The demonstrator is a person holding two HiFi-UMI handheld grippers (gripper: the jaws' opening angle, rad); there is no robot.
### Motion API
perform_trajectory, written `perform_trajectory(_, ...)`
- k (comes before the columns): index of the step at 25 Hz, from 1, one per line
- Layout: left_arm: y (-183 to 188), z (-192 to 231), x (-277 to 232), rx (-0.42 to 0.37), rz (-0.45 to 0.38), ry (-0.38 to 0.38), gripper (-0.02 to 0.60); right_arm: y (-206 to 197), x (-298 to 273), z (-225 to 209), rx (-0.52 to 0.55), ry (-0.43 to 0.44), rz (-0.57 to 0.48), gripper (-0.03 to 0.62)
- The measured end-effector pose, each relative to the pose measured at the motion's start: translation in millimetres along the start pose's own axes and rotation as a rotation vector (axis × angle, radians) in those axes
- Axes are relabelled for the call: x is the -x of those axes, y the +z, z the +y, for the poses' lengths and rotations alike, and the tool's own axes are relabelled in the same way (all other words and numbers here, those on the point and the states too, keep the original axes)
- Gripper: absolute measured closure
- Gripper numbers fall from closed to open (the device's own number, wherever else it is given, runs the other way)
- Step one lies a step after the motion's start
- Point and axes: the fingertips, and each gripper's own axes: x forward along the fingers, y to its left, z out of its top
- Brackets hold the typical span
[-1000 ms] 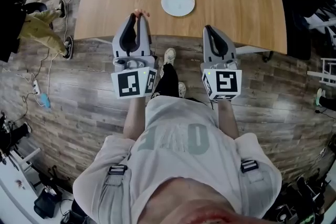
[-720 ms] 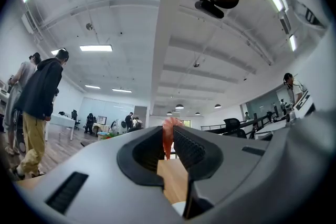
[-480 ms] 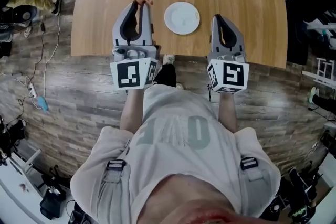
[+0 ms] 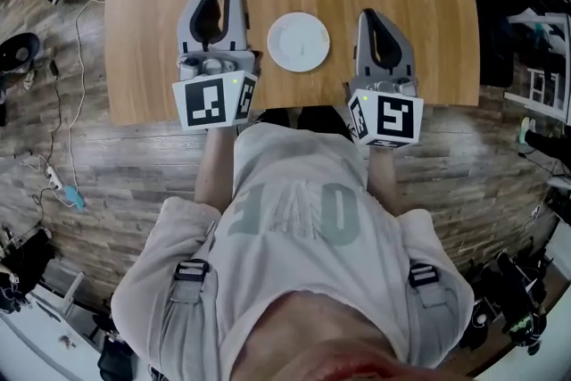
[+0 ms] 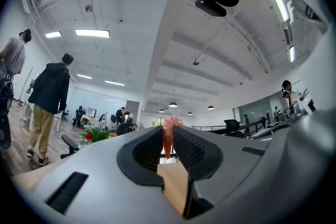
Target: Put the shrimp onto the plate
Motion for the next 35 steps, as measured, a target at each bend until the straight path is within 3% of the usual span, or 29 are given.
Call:
perform_trajectory(8,-7.4,-23.3,-32.1,-0.019,0.016,-0.017,0.514,-0.2,-14.9,-35.4,-0.007,-0.015,-0.013,0.572)
perform_trajectory(23,-18.0,-41.2,-36.7,-0.107,0.053,0.053,0.514,-3.8,-34.5,-40.4,0.002,0.143,-0.015,0.572)
perform_trajectory(30,-53.1,-46.9,-26.6,-0.195,0.194,0.052,0.514,-17.2,-34.1,-34.8,-0.026,0.177,0.017,0.572)
perform_trajectory(35,-106.7,-43.9,-11.2,-0.171,0.337,0.065,0.514,-33.5,-33.1,-30.2,-0.039,0.203,0.068,0.572)
